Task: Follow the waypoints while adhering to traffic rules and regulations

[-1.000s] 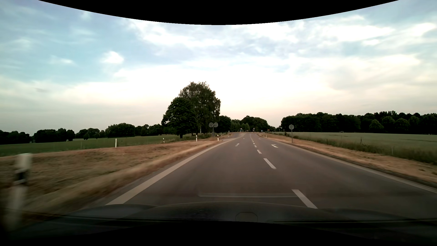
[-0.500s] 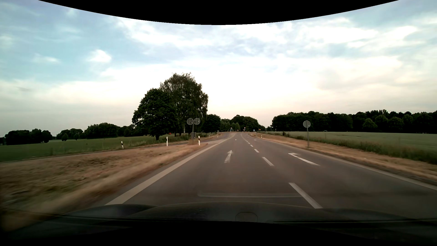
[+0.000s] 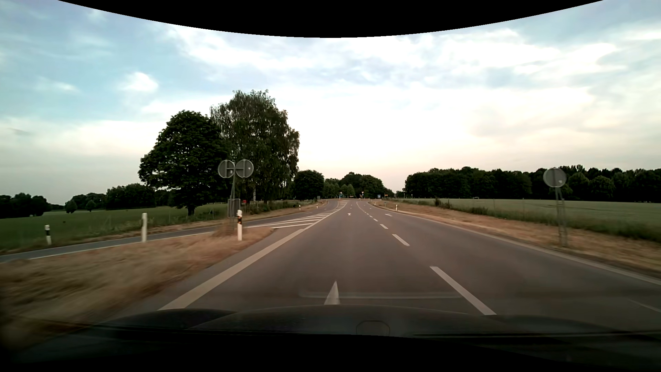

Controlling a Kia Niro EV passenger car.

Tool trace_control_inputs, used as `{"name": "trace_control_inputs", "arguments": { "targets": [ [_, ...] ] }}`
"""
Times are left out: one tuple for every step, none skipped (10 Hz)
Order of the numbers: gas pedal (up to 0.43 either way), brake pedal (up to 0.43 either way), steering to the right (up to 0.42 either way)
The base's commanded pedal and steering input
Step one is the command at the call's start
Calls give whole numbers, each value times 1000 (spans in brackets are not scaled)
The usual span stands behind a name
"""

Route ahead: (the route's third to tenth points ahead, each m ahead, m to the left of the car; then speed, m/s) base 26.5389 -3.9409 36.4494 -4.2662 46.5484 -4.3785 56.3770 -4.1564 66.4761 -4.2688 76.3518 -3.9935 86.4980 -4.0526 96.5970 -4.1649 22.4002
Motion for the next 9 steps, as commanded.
{"name": "trace_control_inputs", "arguments": {
  "targets": [
    [0,6,6],
    [0,6,3],
    [0,6,1],
    [0,6,1],
    [0,6,1],
    [0,6,0],
    [0,6,0],
    [0,18,0],
    [0,18,0]
  ]
}}
